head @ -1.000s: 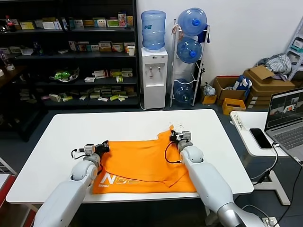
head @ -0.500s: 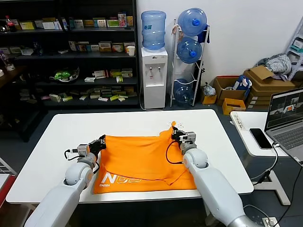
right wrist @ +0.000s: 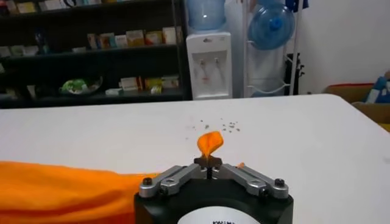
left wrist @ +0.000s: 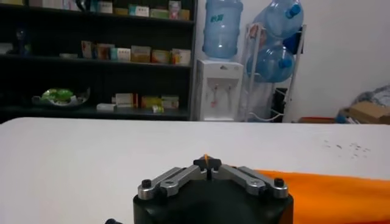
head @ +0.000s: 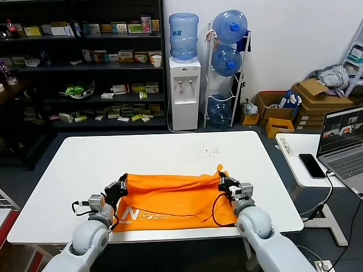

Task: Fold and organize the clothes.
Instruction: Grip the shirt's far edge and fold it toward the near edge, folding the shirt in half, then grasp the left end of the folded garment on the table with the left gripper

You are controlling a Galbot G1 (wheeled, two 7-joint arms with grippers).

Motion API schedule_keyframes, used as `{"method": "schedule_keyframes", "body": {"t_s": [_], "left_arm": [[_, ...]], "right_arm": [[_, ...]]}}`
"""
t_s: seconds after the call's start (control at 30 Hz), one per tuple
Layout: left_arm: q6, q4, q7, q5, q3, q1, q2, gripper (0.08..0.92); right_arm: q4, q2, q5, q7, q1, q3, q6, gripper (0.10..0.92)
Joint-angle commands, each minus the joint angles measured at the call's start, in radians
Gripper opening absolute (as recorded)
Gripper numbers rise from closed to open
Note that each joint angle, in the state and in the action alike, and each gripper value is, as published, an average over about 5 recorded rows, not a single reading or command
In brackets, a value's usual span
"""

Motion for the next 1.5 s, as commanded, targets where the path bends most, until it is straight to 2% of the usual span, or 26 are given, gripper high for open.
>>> {"method": "schedule_keyframes", "body": {"t_s": [0.03, 0.27, 0.4, 0.73, 0.93, 1.07, 1.17, 1.27, 1.5], "left_arm": [[-0.015, -0.168, -0.034, 0.072, -0.077, 0.191, -0.001, 0.094], [-0.006, -0.199, -0.022, 0.08, -0.122, 0.27, -0.008, 0.094], [0.005, -0.197, -0.002, 0.081, -0.144, 0.304, -0.012, 0.116], [0.029, -0.132, -0.002, 0.054, -0.155, 0.351, -0.055, 0.393], [0.023, -0.059, 0.03, 0.016, -0.142, 0.255, -0.118, 0.575], [0.014, -0.067, 0.04, -0.029, -0.132, 0.206, -0.144, 0.696], [0.016, -0.079, 0.037, -0.051, -0.118, 0.18, -0.153, 0.774], [0.021, -0.045, 0.025, -0.044, -0.099, 0.15, -0.157, 0.814], [0.02, 0.068, -0.004, 0.02, -0.082, 0.134, -0.158, 0.823]], "right_arm": [[0.231, -0.096, 0.011, 0.039, -0.199, 0.029, -0.029, 0.125], [0.25, -0.1, 0.009, 0.039, -0.221, 0.041, -0.061, 0.141], [0.251, -0.108, 0.004, 0.036, -0.221, 0.056, -0.064, 0.233], [0.278, -0.125, -0.062, 0.01, -0.348, 0.204, -0.022, 0.528], [0.305, -0.081, -0.108, -0.007, -0.433, 0.278, 0.001, 0.701], [0.317, -0.045, -0.127, -0.011, -0.462, 0.291, 0.005, 0.795], [0.315, -0.029, -0.133, -0.012, -0.468, 0.293, 0.004, 0.819], [0.316, -0.019, -0.137, -0.01, -0.468, 0.291, 0.002, 0.822], [0.318, -0.012, -0.137, -0.007, -0.467, 0.288, -0.003, 0.823]]}}
